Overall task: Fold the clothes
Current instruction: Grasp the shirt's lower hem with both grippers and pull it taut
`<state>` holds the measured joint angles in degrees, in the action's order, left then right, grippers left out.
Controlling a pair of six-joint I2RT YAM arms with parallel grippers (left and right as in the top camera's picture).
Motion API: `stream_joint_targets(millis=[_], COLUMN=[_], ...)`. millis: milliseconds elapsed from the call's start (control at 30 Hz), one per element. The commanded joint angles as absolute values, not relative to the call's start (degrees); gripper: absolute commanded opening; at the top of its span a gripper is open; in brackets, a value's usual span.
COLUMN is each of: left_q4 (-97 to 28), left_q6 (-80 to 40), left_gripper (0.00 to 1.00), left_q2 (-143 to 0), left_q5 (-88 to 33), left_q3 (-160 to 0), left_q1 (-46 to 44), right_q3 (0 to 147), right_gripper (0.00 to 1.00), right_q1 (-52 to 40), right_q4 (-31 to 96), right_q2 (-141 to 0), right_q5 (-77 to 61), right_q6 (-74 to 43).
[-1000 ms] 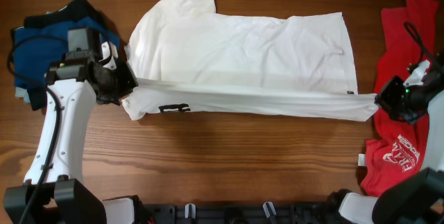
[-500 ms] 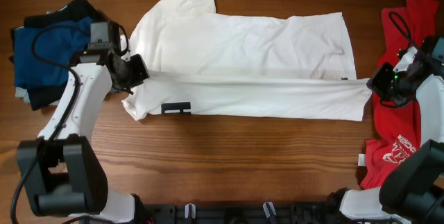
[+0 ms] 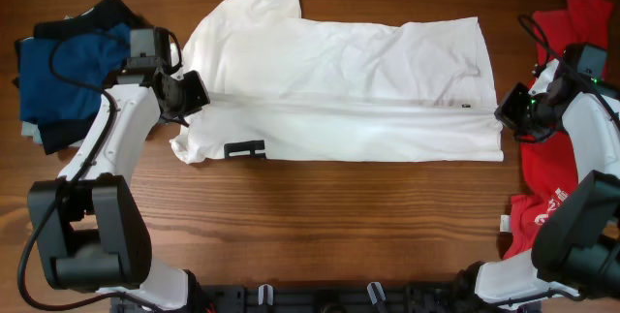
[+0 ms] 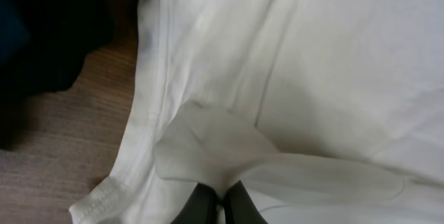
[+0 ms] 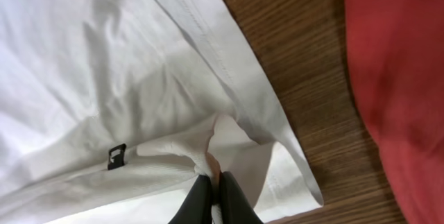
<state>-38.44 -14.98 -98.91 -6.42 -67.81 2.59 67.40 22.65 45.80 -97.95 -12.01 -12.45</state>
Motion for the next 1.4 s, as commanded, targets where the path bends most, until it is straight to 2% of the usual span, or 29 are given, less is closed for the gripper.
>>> stream_joint_targets(millis=[0, 133, 200, 233, 300, 333, 367, 400, 667, 867, 933, 1000, 1367], left_q4=[-36.88, -36.14, -36.16, -36.32, -36.84, -36.82, -36.88, -37.06, -37.85, -48.29, -50.06, -49.93, -42.19], left_q6=[-15.70, -15.70, -15.66, -15.31, -13.65, -13.67, -13.65, -13.45, -12.40, -12.45, -12.47, -12.45, -12.45], left_gripper=[0.04, 0.04, 0.12, 0.29, 0.55, 0.71, 0.78, 0.81, 0.84, 0.83, 0.81, 0.80, 0.82], left_q2=[-100.01, -100.09, -100.09, -100.09, -100.09, -99.94, -99.74, -99.44, -91.79, -90.94, -91.59, -91.98, -92.07], left_q5=[-5.04, -5.04, -5.04, -5.04, -5.02, -4.82, -4.84, -4.84, -4.84, -4.86, -5.02, -6.48, -10.46], left_q3=[-67.68, -67.68, -67.68, -67.68, -67.72, -67.72, -67.79, -67.83, -67.94, -67.68, -66.85, -64.55, -55.16], left_q1=[2.07, 2.07, 2.07, 2.09, 2.09, 2.09, 2.15, 2.15, 2.13, 2.09, 2.09, 2.09, 2.09], right_q3=[67.02, 67.02, 67.02, 67.02, 67.09, 67.22, 67.48, 67.79, 70.83, 70.28, 69.21, 67.33, 59.05], right_gripper=[0.04, 0.04, 0.06, 0.12, 0.32, 0.44, 0.50, 0.58, 0.58, 0.58, 0.53, 0.48, 0.48], right_q1=[22.44, 22.44, 22.44, 22.44, 22.46, 22.46, 22.46, 22.46, 22.44, 22.31, 22.11, 21.58, 19.68], right_q4=[45.52, 44.88, 44.66, 44.58, 44.53, 44.40, 44.36, 44.38, 46.63, 52.97, 52.47, 51.00, 45.54], right_q2=[-100.22, -101.49, -101.71, -101.71, -101.58, -101.56, -101.43, -101.32, -96.53, -96.05, -96.14, -96.23, -96.27], right_q5=[-9.89, -9.89, -9.89, -9.89, -9.89, -9.82, -9.04, -8.29, -7.53, -11.35, -14.00, -16.86, -16.14], right_q6=[-13.89, -14.22, -14.13, -14.13, -13.82, -13.45, -13.47, -13.47, -12.88, -9.72, -7.20, -5.63, -8.08])
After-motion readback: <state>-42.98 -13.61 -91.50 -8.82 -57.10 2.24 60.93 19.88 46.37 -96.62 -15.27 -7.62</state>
